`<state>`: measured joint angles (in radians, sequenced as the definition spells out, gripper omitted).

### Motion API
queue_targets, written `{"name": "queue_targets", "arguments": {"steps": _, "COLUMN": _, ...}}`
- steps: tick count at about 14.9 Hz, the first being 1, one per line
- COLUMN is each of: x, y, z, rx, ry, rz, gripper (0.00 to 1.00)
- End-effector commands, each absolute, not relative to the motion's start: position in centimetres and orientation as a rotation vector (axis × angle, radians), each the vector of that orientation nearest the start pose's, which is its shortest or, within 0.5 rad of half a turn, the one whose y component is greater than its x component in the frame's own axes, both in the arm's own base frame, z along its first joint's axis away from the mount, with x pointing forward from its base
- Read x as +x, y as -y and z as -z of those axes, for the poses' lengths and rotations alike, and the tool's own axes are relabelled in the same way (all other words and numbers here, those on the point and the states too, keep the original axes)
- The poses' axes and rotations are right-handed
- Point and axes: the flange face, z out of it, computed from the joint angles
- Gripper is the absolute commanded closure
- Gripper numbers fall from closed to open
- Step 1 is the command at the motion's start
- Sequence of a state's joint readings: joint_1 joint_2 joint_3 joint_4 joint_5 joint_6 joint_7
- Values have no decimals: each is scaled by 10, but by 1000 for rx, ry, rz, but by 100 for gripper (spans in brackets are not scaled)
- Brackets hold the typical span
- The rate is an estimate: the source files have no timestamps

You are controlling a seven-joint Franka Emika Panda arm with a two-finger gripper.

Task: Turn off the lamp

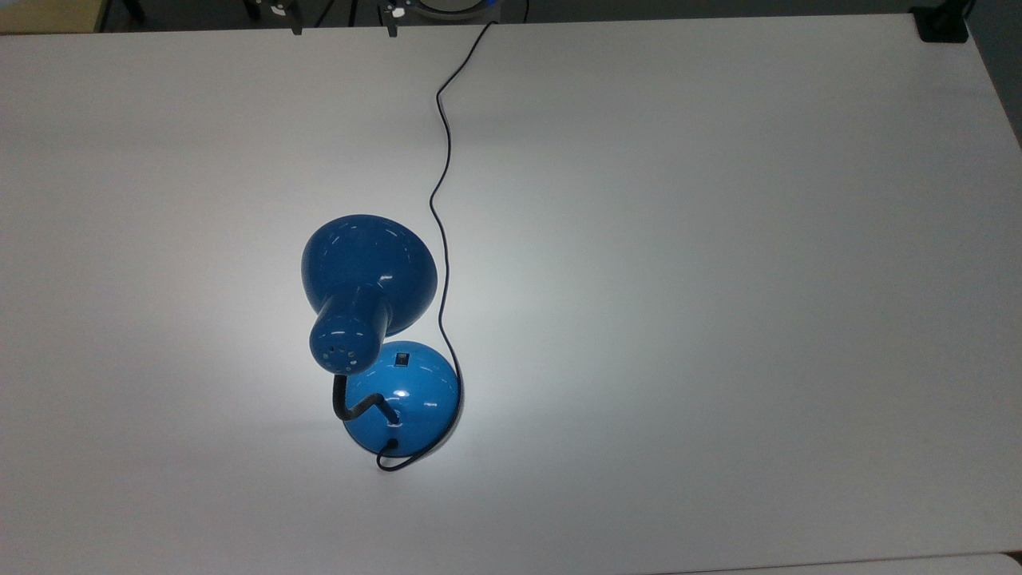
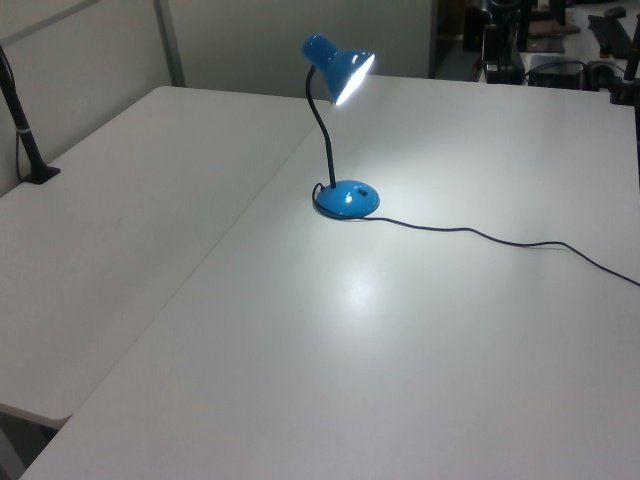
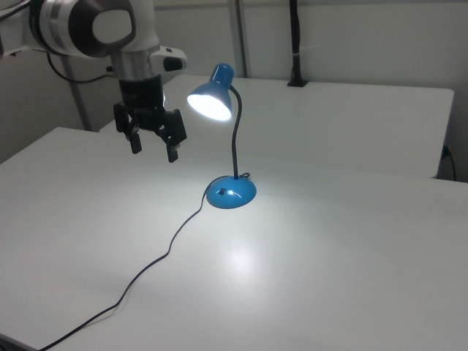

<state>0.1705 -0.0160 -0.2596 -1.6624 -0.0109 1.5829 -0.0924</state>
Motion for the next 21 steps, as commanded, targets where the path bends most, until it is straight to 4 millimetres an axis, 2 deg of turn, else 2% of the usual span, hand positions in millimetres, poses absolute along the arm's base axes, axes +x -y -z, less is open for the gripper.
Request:
{"name": "queue_targets", "arguments": {"steps": 1, "x": 546, "y": 53, "z": -594, "rx": -3152, "ry": -18, "rz": -133, "gripper": 0}}
{"name": "queue_targets", "arguments": {"steps": 5, "x": 546, "y": 53, "z": -593, "rx": -3153, "ry": -86, "rz": -137, "gripper": 0}}
{"name": "queue_targets", "arguments": {"steps": 10, "x": 547, "y": 59, "z": -593, "rx": -3151, "ry": -86, "rz": -128, "gripper": 0}}
{"name": "queue_targets", "arguments": {"steps": 12, "x": 545, "y": 67, "z": -594, "rx": -3140, "ry": 0, "rz": -122, "gripper": 38}}
{"name": "queue_targets", "arguments": {"steps": 13, "x": 545, "y": 69, "z": -595, "rx": -3137, "ry": 48, "rz": -116, "gripper": 63}}
{"name": "queue_targets", "arguments": {"steps": 14, "x": 545, "y": 71, "z": -594, "rx": -3131, "ry": 72, "rz": -117, "gripper": 84}}
{"name": "queue_targets", "arguments": {"steps": 15, "x": 545, "y": 70, "z": -592, "rx": -3125, "ry": 96, "rz": -118, "gripper": 96}}
{"name": "queue_targets", "arguments": {"steps": 16, "x": 546, "y": 67, "z": -589, "rx": -3124, "ry": 117, "rz": -123, "gripper": 100}}
{"name": "queue_targets", "arguments": {"steps": 18, "x": 552, "y": 64, "z": -576, "rx": -3129, "ry": 127, "rz": -95, "gripper": 100}}
{"name": "queue_targets", "arguments": {"steps": 19, "x": 561, "y": 64, "z": -566, "rx": -3140, "ry": 130, "rz": -13, "gripper": 100}}
{"name": "queue_targets", "arguments": {"steps": 21, "x": 582, "y": 63, "z": -539, "rx": -3158, "ry": 132, "rz": 38, "gripper": 100}}
